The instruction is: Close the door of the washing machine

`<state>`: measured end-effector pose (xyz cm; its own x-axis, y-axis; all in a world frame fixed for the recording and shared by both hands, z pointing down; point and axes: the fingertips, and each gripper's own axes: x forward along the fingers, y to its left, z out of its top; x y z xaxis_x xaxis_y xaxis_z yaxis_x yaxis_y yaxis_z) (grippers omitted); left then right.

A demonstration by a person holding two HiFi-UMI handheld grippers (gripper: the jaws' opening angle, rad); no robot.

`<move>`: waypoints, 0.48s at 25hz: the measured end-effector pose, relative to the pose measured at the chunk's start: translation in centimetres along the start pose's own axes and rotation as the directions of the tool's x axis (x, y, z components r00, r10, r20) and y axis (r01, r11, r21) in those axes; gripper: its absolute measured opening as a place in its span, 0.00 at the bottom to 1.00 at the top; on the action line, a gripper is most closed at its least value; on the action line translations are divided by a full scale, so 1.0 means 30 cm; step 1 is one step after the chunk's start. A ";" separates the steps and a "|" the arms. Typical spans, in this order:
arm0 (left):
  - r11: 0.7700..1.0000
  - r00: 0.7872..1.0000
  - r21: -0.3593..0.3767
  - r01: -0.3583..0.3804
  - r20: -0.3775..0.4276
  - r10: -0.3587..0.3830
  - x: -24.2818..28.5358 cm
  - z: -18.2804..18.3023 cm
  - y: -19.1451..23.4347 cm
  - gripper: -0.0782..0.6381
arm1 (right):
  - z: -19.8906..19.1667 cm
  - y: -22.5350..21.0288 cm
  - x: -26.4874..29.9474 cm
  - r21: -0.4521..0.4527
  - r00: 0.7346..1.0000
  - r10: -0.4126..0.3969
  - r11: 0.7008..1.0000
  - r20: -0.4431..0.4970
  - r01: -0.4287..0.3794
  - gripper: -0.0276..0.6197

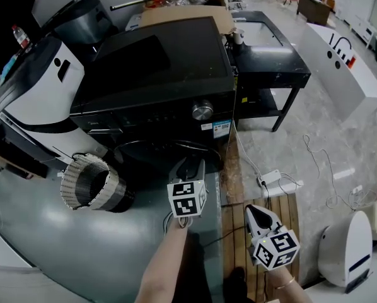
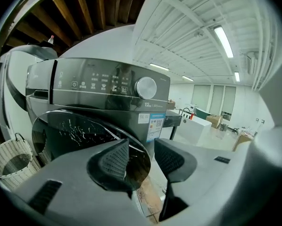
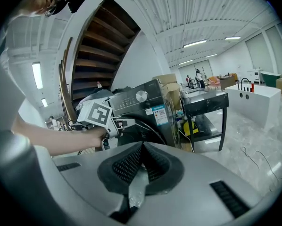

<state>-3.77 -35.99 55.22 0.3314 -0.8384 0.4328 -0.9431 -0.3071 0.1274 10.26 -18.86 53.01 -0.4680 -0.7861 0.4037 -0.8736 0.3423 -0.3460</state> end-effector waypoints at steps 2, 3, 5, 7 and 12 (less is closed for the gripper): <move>1.000 1.000 0.006 -0.008 0.007 0.008 -0.054 0.008 -0.015 0.35 | 0.011 0.010 -0.035 -0.010 1.000 0.008 1.000 0.008 -0.008 0.05; 1.000 1.000 0.010 -0.012 0.011 0.012 -0.082 0.012 -0.025 0.34 | 0.017 0.014 -0.054 -0.016 1.000 0.012 1.000 0.012 -0.012 0.05; 1.000 1.000 0.019 -0.017 0.017 0.016 -0.142 0.018 -0.048 0.31 | 0.031 0.023 -0.095 -0.028 1.000 0.021 0.999 0.021 -0.021 0.05; 1.000 1.000 0.024 -0.021 0.021 0.020 -0.206 0.016 -0.072 0.29 | 0.042 0.029 -0.137 -0.038 0.999 0.028 0.999 0.031 -0.027 0.05; 0.999 0.999 0.014 -0.030 0.031 0.030 -0.369 0.007 -0.135 0.23 | 0.066 0.045 -0.252 -0.058 0.998 0.036 0.998 0.056 -0.033 0.05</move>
<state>-3.62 -25.58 49.74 0.3037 -0.8605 0.4090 -0.9523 -0.2878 0.1014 12.89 -13.46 47.82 -0.4911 -0.8008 0.3429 -0.8639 0.3971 -0.3098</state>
